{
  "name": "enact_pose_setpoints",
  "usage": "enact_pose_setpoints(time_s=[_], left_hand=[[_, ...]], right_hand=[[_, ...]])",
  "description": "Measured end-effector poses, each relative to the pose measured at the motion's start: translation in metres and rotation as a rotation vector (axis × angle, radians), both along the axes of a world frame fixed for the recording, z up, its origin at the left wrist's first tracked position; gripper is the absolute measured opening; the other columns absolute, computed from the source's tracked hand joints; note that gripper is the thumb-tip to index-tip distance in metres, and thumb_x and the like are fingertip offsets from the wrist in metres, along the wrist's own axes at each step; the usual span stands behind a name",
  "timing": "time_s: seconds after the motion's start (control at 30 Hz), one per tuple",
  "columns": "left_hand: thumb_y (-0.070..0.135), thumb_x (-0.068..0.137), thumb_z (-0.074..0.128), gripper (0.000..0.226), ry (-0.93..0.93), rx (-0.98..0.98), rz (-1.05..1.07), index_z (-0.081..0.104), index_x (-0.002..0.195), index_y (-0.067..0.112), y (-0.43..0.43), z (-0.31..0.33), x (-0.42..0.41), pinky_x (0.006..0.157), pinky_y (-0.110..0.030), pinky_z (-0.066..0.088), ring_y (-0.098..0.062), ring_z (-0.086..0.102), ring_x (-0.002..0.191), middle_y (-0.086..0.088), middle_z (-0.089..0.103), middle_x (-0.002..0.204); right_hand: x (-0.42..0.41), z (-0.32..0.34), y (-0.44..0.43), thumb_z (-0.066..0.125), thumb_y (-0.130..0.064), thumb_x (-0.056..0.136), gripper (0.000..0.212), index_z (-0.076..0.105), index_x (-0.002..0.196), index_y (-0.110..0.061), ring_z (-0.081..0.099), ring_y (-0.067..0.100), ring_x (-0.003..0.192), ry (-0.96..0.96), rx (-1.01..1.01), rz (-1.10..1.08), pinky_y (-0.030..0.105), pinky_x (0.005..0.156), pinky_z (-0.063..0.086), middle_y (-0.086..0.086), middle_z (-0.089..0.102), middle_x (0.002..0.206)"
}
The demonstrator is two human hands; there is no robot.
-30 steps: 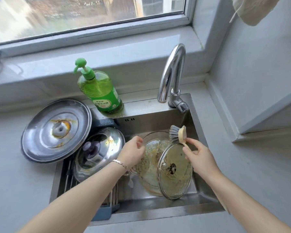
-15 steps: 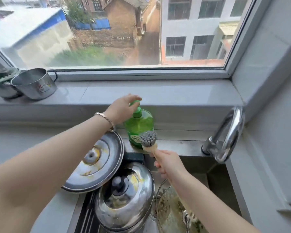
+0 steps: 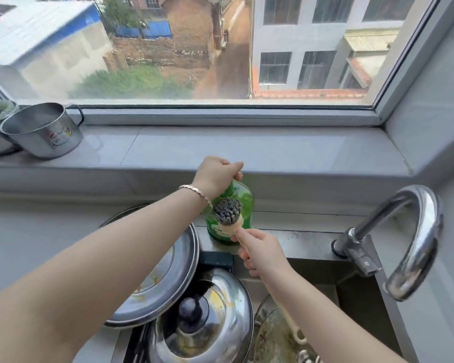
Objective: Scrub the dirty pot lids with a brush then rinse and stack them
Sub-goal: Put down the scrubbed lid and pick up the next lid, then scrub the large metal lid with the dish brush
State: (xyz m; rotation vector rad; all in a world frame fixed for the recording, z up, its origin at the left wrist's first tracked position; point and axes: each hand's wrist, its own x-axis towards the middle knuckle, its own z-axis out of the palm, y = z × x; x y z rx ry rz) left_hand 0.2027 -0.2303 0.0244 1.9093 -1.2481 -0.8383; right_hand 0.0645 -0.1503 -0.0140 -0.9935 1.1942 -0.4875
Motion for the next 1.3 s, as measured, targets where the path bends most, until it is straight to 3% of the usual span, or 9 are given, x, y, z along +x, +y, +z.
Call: enact_pose_setpoints(time_s=[0.17,0.27,0.63,0.87,0.97,1.03,1.13,1.2,1.3], left_hand=[[0.032,0.089,0.054,0.045,-0.069,0.019,0.072,0.059,0.047,0.016,-0.004,-0.003,-0.004,0.086,-0.033,0.050,-0.021,0.068,0.086,-0.006,0.074,0.082],[0.033,0.090,0.053,0.045,-0.050,0.033,0.091,0.061,0.050,0.016,-0.002,-0.008,-0.005,0.085,-0.032,0.049,-0.019,0.068,0.085,0.007,0.070,0.073],[0.023,0.088,0.047,0.029,-0.252,0.145,-0.012,0.065,0.067,0.016,-0.006,0.009,0.000,0.063,-0.027,0.037,-0.020,0.048,0.059,-0.001,0.057,0.061],[0.032,0.091,0.041,0.029,-0.358,0.116,0.017,0.057,0.070,0.021,-0.003,-0.008,-0.001,0.062,-0.028,0.038,-0.022,0.047,0.066,-0.001,0.055,0.071],[0.042,0.098,0.036,0.042,-0.216,0.052,-0.008,0.063,0.079,0.017,0.006,0.006,-0.002,0.074,-0.031,0.042,-0.022,0.055,0.078,0.002,0.058,0.082],[0.042,0.101,0.031,0.047,0.041,-0.052,0.114,0.066,0.107,0.012,0.019,0.013,0.002,0.088,-0.029,0.040,-0.017,0.053,0.095,0.001,0.059,0.102],[0.025,0.099,0.042,0.026,0.139,-0.110,0.357,0.062,0.109,0.011,0.066,-0.006,0.016,0.082,-0.024,0.040,-0.018,0.054,0.097,-0.005,0.064,0.109],[0.012,0.094,0.047,0.025,0.134,0.011,0.511,0.056,0.118,0.009,0.117,-0.041,0.024,0.076,-0.022,0.038,-0.022,0.055,0.096,-0.007,0.060,0.116],[0.007,0.086,0.053,0.041,0.190,0.236,0.893,0.041,0.126,0.006,0.191,-0.084,0.031,0.096,-0.036,0.041,-0.033,0.047,0.111,-0.018,0.042,0.133]], right_hand=[[-0.002,-0.004,-0.001,0.050,-0.032,0.095,0.027,0.062,0.078,-0.014,0.026,0.006,0.032,-0.025,0.008,0.010,0.014,0.034,0.021,0.000,0.040,0.052],[-0.002,-0.002,-0.001,0.050,-0.031,0.096,0.028,0.061,0.079,-0.012,0.025,0.006,0.032,-0.057,0.017,0.015,0.014,0.034,0.020,0.002,0.039,0.053],[-0.005,-0.002,0.000,0.051,-0.033,0.095,0.027,0.061,0.081,-0.013,0.025,0.006,0.033,-0.052,0.020,0.015,0.015,0.035,0.019,0.001,0.039,0.052],[-0.004,-0.001,0.004,0.051,-0.032,0.095,0.027,0.061,0.079,-0.013,0.026,0.007,0.033,-0.027,-0.003,0.023,0.015,0.035,0.021,0.000,0.039,0.051],[-0.013,0.003,0.013,0.051,-0.029,0.095,0.025,0.063,0.081,-0.013,0.029,0.005,0.033,0.012,-0.058,0.070,0.016,0.035,0.024,0.000,0.041,0.051],[-0.021,0.002,0.023,0.052,-0.029,0.095,0.026,0.065,0.080,-0.013,0.031,0.004,0.034,0.064,-0.120,0.124,0.014,0.037,0.026,-0.002,0.043,0.049],[-0.036,-0.005,0.041,0.053,-0.031,0.094,0.030,0.068,0.077,-0.011,0.035,0.002,0.035,0.182,-0.203,0.199,0.015,0.044,0.029,-0.008,0.045,0.043],[-0.046,-0.012,0.056,0.053,-0.033,0.093,0.030,0.069,0.079,-0.012,0.036,0.000,0.036,0.238,-0.226,0.245,0.013,0.043,0.029,-0.008,0.046,0.042],[-0.059,-0.023,0.076,0.054,-0.033,0.093,0.029,0.069,0.076,-0.015,0.038,0.001,0.039,0.310,-0.242,0.292,0.014,0.046,0.031,-0.007,0.047,0.044]])
